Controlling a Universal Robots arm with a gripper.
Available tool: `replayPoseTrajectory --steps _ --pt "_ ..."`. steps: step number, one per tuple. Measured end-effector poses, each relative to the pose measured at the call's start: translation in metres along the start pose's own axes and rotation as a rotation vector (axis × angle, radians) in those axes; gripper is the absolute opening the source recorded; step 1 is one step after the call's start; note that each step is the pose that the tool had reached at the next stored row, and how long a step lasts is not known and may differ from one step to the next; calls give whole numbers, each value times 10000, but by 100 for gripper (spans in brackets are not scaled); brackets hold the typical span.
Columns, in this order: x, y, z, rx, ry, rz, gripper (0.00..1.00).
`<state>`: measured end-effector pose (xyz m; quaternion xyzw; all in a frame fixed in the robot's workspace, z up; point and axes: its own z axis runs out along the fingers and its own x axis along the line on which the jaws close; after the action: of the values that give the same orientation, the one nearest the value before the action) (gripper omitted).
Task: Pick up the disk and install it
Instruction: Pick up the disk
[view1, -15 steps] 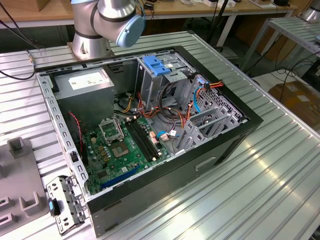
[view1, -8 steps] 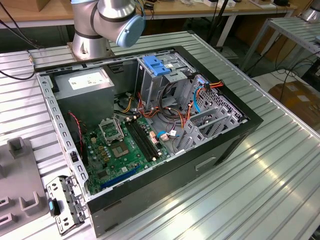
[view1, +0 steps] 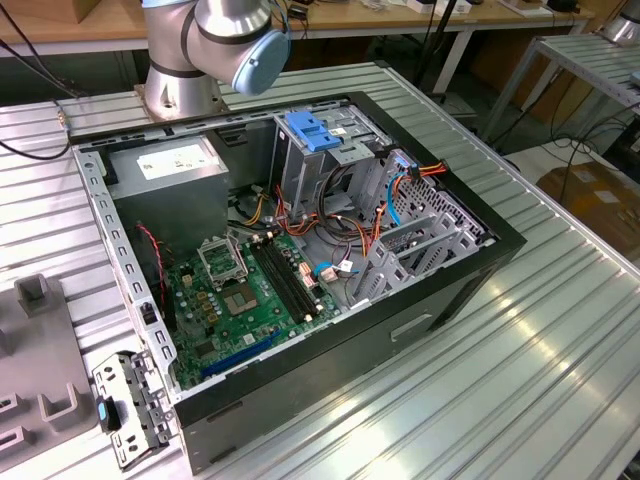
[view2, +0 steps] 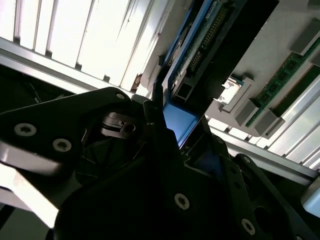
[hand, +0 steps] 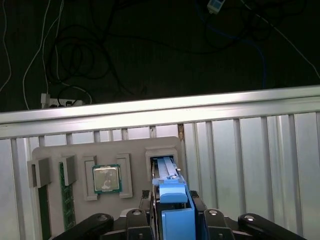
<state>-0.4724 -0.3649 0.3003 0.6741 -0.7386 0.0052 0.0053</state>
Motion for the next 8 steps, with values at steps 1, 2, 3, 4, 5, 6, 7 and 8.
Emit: replayPoseTrajectory --steps 1,2,3,4,5,6,7,8 --pt "0 0 5 7 0 1 42" --pt "0 0 9 14 0 1 42" --pt "-1 0 16 22 -2 1 42" --pt "-1 0 21 25 -2 1 42" --pt "-1 0 27 32 -2 2 42" --pt "-1 0 30 36 -2 1 42" --pt "-1 1 33 43 -2 2 42" --pt "-1 1 40 67 -4 2 42"
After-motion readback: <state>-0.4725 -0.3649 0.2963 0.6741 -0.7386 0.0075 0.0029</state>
